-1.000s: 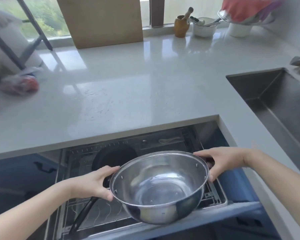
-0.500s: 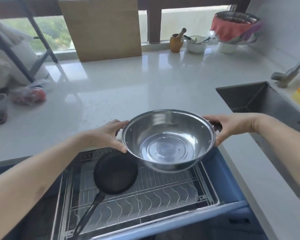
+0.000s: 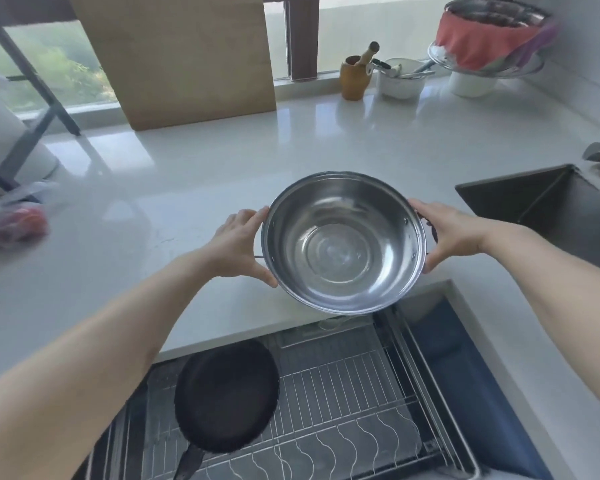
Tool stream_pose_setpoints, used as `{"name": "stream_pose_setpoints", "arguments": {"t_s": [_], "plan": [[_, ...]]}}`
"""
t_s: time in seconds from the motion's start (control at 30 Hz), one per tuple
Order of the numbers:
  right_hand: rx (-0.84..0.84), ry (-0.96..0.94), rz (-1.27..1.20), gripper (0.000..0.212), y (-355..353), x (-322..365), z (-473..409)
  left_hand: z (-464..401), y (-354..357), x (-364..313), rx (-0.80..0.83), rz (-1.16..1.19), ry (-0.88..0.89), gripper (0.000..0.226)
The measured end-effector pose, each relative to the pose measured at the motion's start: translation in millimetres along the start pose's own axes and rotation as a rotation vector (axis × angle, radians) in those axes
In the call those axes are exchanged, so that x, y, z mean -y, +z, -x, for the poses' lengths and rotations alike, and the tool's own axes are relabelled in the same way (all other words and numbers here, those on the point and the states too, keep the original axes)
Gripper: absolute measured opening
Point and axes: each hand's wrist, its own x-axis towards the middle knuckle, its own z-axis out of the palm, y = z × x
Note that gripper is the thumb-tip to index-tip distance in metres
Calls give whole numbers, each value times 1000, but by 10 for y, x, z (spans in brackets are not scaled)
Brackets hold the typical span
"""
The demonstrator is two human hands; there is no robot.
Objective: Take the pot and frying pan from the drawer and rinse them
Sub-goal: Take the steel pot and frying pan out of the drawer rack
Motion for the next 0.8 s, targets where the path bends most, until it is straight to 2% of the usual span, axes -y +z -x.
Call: {"name": "stream_pose_setpoints", "arguments": {"t_s": [0.13, 0.33, 0.43, 0.53, 0.6, 0.67, 0.8], "plan": [[22, 10, 25, 95, -110, -18, -171, -246, -18, 33, 40, 10, -33, 136], [-29, 82, 29, 83, -155, -46, -270, -371, -29, 72, 25, 83, -72, 131], [-229, 144, 94, 100, -59, -46, -218, -228, 38, 35, -161, 149, -101, 124], [-589, 63, -6, 89, 232, 107, 120, 249, 209, -52, -440, 301, -119, 104], [-724, -40, -106, 87, 536, 270, 455, 733, 410, -83, -555, 334, -86, 96], [-670, -165, -147, 84, 912, 438, 780, 1258, 656, -50, -556, 299, -84, 93], [-321, -300, -100, 88, 1731, 680, 1099, 2221, 1232, 155, -367, 212, -267, 92]]}}
